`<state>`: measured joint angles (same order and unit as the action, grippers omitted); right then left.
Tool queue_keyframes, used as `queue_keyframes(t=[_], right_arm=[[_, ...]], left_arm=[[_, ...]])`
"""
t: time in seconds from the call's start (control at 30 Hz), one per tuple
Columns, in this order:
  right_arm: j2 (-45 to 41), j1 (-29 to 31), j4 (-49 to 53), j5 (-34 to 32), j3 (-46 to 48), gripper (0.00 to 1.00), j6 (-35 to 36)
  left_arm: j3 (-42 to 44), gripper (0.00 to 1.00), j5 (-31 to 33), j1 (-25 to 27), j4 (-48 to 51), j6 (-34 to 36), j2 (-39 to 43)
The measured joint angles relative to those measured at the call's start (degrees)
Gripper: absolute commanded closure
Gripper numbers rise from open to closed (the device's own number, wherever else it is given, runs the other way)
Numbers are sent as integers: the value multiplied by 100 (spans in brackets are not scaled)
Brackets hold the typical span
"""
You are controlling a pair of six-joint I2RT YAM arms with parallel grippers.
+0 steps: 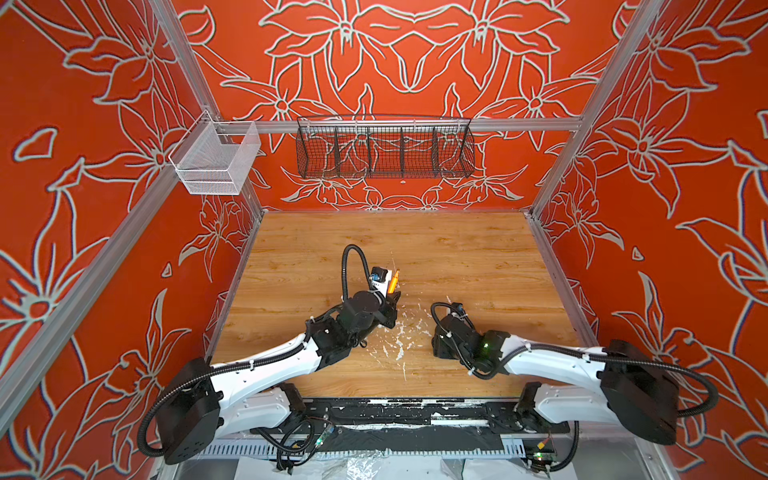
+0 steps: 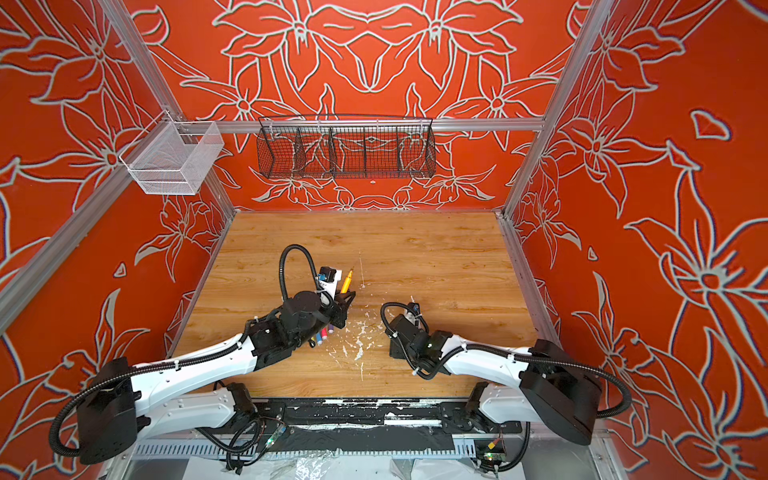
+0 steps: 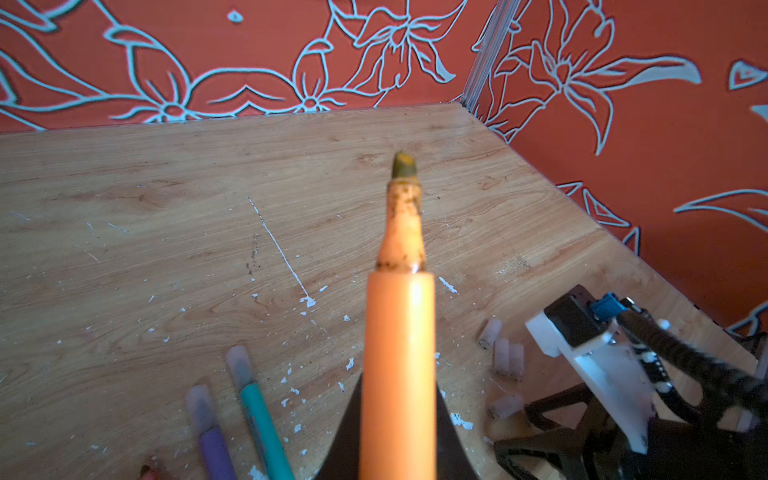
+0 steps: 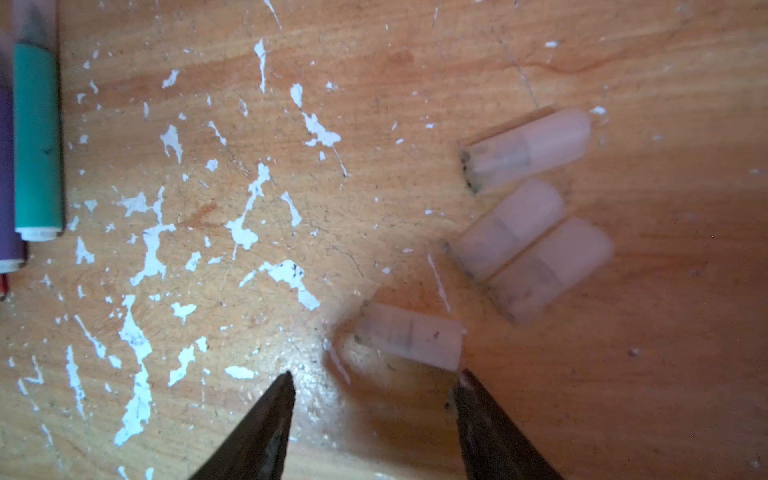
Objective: Insert the pens into the pen caps
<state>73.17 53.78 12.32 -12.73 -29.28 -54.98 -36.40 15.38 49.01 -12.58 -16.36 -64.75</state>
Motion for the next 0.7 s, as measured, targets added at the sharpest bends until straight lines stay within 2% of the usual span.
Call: queue_keyframes(t=[0.33,0.53,0.7], right_arm=[[704,0,179,-372,-629,38,94],[1290,0,269,-439,-1139,44,223],[1620,0,485,-494,-1506,46,262]], left_arm=[[0,100,0,0,2,0,55],[0,100,0,0,2,0,66],[0,100,0,0,0,0,94]])
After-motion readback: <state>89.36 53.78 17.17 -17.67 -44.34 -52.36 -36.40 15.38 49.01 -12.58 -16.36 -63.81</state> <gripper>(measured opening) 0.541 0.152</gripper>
